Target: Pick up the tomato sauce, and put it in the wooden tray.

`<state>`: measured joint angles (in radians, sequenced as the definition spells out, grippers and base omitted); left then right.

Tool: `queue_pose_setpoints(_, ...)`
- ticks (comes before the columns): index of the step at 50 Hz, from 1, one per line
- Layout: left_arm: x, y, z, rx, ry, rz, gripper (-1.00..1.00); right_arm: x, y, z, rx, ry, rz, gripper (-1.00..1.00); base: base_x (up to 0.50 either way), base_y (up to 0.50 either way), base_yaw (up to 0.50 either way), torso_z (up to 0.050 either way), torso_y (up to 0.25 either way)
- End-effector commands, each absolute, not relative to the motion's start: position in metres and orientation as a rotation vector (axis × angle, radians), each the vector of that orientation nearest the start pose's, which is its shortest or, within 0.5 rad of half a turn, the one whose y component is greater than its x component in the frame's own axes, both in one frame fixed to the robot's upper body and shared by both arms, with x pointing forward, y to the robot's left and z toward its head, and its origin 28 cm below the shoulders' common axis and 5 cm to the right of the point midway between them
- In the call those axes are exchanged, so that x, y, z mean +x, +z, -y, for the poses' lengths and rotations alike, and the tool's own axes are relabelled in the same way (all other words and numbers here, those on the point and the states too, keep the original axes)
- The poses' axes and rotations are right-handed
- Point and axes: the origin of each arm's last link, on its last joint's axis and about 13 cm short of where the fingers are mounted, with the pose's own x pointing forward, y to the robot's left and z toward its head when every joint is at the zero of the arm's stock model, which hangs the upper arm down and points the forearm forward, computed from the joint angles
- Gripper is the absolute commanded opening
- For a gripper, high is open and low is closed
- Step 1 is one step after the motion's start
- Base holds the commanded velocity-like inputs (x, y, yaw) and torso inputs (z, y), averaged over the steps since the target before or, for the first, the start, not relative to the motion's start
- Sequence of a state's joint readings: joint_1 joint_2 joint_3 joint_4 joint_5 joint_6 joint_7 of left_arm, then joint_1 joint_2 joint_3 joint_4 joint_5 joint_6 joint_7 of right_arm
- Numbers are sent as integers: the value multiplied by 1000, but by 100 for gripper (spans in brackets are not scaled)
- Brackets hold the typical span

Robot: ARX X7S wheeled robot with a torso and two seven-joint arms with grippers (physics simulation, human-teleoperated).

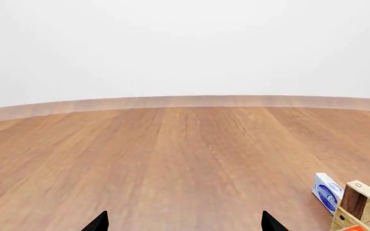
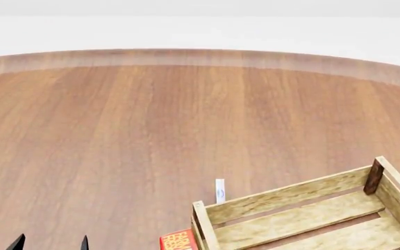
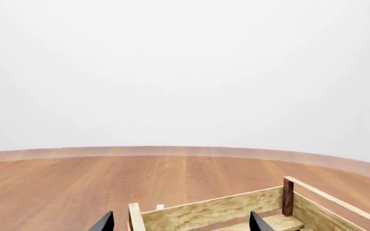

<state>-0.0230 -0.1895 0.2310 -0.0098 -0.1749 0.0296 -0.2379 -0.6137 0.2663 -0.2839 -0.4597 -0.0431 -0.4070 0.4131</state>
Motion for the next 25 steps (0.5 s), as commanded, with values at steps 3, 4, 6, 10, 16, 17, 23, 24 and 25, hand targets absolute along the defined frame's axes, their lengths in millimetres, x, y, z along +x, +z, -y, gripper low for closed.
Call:
queue_pose_setpoints(3, 212, 13, -205, 14, 15, 3, 100, 55, 47, 81, 2, -27, 233, 100, 0, 0, 0, 0, 0)
queue_pose_setpoints(4, 212, 13, -205, 14, 15, 3, 100, 55, 47, 81, 6, -28, 230, 100, 0, 0, 0, 0, 0)
queue_pose_setpoints(6, 212, 13, -205, 13, 15, 3, 100, 55, 43, 80, 10, -32, 213, 100, 0, 0, 0, 0, 0)
queue_pose_setpoints(10, 212, 14, -205, 12, 16, 3, 100, 51, 45, 80, 27, -48, 207, 100, 0, 0, 0, 0, 0)
queue_pose_setpoints(16, 211, 14, -205, 12, 17, 3, 100, 44, 46, 82, 22, -74, 217, 100, 0, 0, 0, 0, 0)
queue_pose_setpoints(17, 211, 14, -205, 13, 17, 3, 100, 43, 44, 82, 32, -83, 210, 100, 0, 0, 0, 0, 0)
queue_pose_setpoints(23, 211, 13, -205, 14, 17, 4, 100, 46, 30, 79, 71, -94, 160, 100, 0, 0, 0, 0, 0)
queue_pose_setpoints(24, 211, 13, -205, 15, 17, 4, 100, 46, 30, 78, 76, -99, 159, 100, 0, 0, 0, 0, 0)
queue_pose_setpoints(25, 211, 13, -205, 14, 17, 4, 100, 45, 29, 77, 90, -96, 148, 100, 0, 0, 0, 0, 0)
